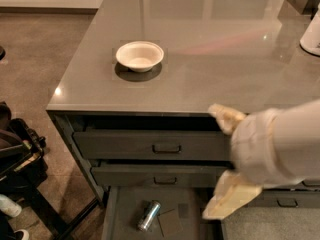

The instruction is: Pick redbull can from bottom drawer and place on counter

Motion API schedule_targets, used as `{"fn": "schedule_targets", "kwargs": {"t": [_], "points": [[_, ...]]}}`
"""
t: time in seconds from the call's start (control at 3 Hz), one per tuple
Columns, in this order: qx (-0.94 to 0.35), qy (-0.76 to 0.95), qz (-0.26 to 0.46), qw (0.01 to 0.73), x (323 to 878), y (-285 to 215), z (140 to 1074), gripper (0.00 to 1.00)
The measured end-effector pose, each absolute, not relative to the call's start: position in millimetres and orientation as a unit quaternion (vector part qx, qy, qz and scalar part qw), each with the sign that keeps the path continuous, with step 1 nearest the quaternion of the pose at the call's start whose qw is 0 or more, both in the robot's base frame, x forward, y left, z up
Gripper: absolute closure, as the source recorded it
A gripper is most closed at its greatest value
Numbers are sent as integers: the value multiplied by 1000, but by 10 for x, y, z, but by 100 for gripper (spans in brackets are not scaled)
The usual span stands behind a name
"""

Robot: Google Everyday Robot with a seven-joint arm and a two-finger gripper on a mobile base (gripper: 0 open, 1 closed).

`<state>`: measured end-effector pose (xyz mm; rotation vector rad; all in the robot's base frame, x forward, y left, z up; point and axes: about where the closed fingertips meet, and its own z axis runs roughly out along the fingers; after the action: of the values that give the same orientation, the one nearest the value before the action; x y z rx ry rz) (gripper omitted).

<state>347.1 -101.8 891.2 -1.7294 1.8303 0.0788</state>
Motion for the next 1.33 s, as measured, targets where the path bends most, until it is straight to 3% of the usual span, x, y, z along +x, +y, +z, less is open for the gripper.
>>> {"fn": "schedule_targets", "kwargs": {"t": [0.33, 0.67, 1.33], "points": [[-637, 680, 144, 334, 3431, -390, 8006, 0], [-611, 687, 207, 334, 3339, -102, 7524, 0], [-598, 682, 234, 349, 3214, 67, 7209, 0]]}}
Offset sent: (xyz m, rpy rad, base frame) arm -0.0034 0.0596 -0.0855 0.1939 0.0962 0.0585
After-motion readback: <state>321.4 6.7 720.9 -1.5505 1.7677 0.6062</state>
